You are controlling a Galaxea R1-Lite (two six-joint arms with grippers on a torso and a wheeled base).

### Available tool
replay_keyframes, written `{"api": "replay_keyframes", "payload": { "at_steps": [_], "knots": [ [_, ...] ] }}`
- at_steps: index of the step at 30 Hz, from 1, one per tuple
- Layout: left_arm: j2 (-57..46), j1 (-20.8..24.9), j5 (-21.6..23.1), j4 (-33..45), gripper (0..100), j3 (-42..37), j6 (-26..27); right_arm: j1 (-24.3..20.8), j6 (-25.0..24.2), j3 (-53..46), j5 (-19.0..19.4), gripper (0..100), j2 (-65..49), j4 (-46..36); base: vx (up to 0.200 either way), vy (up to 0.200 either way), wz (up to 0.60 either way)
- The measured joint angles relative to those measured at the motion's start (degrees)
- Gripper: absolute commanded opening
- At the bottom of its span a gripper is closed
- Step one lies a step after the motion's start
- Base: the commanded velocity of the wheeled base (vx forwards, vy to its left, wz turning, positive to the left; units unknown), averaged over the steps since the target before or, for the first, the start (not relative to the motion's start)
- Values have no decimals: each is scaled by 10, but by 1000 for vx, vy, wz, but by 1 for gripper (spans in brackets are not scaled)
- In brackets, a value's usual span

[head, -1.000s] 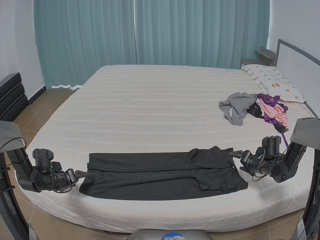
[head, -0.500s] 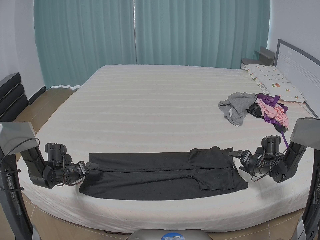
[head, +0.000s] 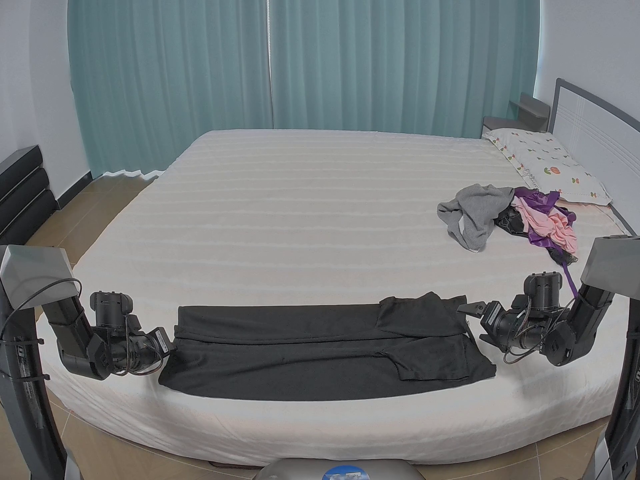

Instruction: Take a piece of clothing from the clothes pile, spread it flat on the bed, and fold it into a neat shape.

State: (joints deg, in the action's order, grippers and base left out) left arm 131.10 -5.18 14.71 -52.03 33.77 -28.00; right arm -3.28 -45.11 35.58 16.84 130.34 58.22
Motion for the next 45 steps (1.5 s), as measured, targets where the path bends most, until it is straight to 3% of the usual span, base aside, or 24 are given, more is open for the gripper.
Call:
{"api": "replay_keyframes", "payload": {
  "at_steps": [29,45],
  "knots": [
    [4,-19,-3,-8,0,16,-34,-10,19,-22,20,100,-6,2,0,0,0],
    [5,-17,-2,-7,0,16,-34,-16,82,-9,46,100,26,5,0,0,0]
  ]
}}
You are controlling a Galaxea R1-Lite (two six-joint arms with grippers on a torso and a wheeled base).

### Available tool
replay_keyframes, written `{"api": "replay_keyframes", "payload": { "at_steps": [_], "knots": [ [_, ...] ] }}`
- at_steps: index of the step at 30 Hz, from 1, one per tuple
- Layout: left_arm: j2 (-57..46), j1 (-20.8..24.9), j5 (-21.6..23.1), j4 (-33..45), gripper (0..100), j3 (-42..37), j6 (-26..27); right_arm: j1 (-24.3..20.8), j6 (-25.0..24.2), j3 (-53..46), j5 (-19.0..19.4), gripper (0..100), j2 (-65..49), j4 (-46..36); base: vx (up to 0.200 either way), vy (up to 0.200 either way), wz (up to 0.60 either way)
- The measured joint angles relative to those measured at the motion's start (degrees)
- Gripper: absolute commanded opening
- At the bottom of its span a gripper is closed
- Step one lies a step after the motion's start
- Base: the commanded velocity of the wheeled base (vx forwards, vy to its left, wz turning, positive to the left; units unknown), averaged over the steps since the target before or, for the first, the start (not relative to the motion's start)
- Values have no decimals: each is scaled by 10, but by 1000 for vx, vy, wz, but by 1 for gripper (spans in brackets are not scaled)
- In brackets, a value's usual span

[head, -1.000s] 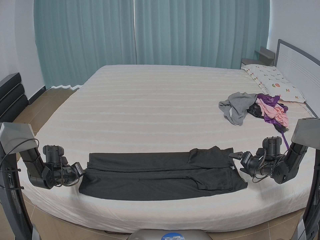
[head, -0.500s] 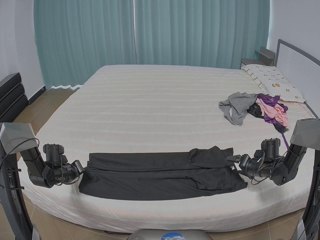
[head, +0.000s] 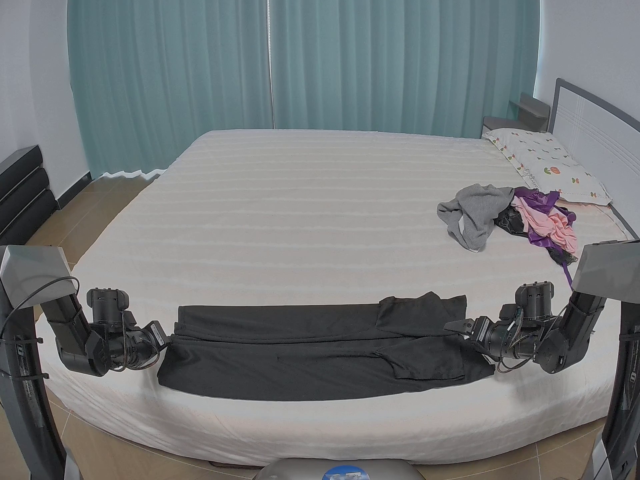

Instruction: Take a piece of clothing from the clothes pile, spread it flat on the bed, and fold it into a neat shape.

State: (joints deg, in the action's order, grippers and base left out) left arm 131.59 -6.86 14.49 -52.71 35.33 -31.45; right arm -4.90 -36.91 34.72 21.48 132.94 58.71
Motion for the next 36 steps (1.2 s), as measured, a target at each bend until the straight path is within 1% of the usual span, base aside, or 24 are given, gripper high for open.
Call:
{"api": "replay_keyframes", "payload": {
  "at_steps": [1,7,13,21,31,32,33,34,36],
  "knots": [
    [0,0,0,0,0,0,0,0,5,0,0,0,2,0,0,0,0],
    [1,0,0,0,0,0,0,0,28,4,1,0,16,2,0,0,0],
    [1,1,0,-1,0,0,0,5,29,8,0,0,23,3,0,0,0],
    [2,3,1,-1,0,0,-1,25,24,4,1,0,21,4,0,0,0],
    [2,5,1,-1,0,3,-1,29,23,3,0,0,20,3,0,0,0],
    [2,6,1,-1,100,3,-1,29,24,3,0,0,20,0,0,0,0],
    [2,6,1,-1,100,3,-2,29,24,3,0,0,20,-1,0,0,0],
    [2,7,1,-1,100,3,-2,29,25,3,0,100,20,-1,0,0,0],
    [2,9,1,-1,100,3,-2,29,25,2,0,100,20,-1,0,0,0]
  ]
}}
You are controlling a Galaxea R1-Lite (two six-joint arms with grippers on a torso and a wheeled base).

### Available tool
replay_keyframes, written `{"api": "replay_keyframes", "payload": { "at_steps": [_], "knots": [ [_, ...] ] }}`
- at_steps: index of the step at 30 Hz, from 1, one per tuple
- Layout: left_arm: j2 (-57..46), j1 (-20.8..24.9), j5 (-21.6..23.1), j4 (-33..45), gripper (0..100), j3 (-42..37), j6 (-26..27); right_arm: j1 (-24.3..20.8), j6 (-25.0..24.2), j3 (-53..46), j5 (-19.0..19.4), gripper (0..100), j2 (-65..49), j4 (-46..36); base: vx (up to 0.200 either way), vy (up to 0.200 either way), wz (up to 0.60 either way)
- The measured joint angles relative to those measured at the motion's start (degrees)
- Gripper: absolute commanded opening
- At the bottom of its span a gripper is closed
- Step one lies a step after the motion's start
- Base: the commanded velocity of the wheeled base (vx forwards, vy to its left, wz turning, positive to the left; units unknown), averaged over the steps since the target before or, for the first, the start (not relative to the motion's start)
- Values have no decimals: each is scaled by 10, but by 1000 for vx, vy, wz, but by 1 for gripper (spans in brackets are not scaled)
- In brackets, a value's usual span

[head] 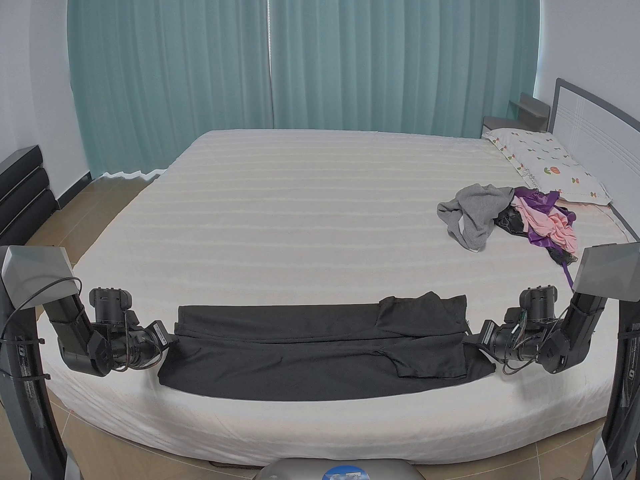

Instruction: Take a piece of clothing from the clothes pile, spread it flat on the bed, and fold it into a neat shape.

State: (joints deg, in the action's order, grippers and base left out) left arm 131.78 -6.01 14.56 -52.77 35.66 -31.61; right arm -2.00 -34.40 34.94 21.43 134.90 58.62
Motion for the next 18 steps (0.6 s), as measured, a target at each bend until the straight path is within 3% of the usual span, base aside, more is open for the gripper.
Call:
{"api": "replay_keyframes", "payload": {
  "at_steps": [7,18],
  "knots": [
    [-4,-1,0,0,100,-7,-9,-2,-4,-7,-2,100,-19,0,0,0,0],
    [-33,7,-3,2,100,20,-114,8,-47,-6,-4,100,-64,-2,0,0,0]
  ]
}}
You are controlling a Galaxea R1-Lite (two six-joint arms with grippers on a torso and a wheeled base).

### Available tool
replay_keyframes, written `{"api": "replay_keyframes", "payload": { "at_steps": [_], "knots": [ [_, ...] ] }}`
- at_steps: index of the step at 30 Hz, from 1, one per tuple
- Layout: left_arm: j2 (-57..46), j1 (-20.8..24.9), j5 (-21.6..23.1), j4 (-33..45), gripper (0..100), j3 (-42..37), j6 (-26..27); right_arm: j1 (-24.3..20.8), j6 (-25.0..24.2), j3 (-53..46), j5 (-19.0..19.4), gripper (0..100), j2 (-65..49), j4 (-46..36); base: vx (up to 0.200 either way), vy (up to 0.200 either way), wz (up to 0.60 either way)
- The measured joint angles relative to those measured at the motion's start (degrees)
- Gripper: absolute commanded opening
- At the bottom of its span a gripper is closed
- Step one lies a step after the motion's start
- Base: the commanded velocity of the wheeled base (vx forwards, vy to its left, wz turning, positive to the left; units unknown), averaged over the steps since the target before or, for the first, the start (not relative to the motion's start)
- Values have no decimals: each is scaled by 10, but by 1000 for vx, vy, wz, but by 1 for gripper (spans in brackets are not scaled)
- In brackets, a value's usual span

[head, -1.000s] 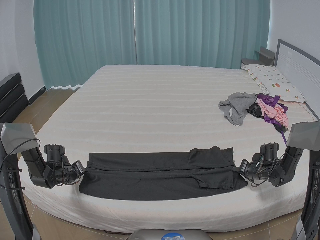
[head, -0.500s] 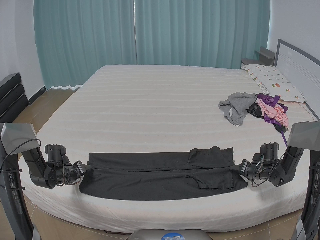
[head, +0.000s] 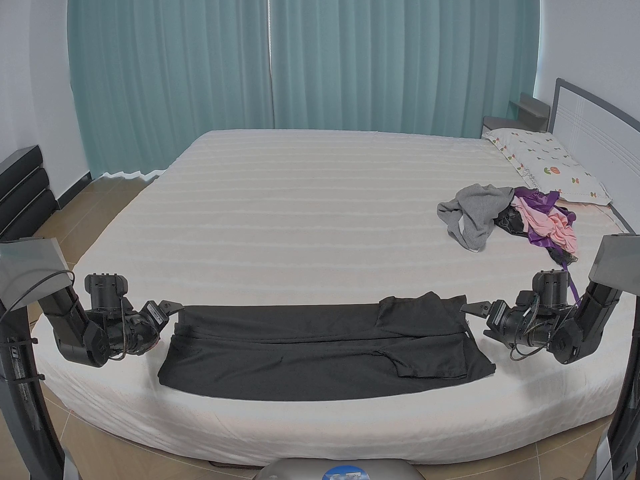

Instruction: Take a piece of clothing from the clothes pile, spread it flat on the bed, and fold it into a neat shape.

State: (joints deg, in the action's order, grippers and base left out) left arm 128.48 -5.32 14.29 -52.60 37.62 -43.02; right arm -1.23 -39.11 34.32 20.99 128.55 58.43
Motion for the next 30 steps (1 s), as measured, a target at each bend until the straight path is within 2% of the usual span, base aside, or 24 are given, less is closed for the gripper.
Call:
{"api": "replay_keyframes", "payload": {
  "at_steps": [2,7,13,14,21,23,30],
  "knots": [
    [1,8,-7,1,100,13,-5,3,-6,4,0,100,-3,0,0,0,0],
    [21,25,-58,5,100,44,-9,7,-16,8,-1,100,-9,-2,0,0,0],
    [40,39,-66,5,100,56,-10,5,-18,9,-12,100,-14,-2,0,0,0],
    [42,40,-66,5,0,57,-9,4,-18,9,-21,100,-16,-2,0,0,0],
    [48,44,-67,5,0,57,-9,-25,-42,17,-52,100,-38,-68,0,0,0],
    [48,43,-68,4,0,56,-9,-38,-49,26,-73,100,-41,-86,0,0,0],
    [45,42,-80,2,0,50,-9,-62,-54,66,-121,100,-19,-97,0,0,0]
  ]
}}
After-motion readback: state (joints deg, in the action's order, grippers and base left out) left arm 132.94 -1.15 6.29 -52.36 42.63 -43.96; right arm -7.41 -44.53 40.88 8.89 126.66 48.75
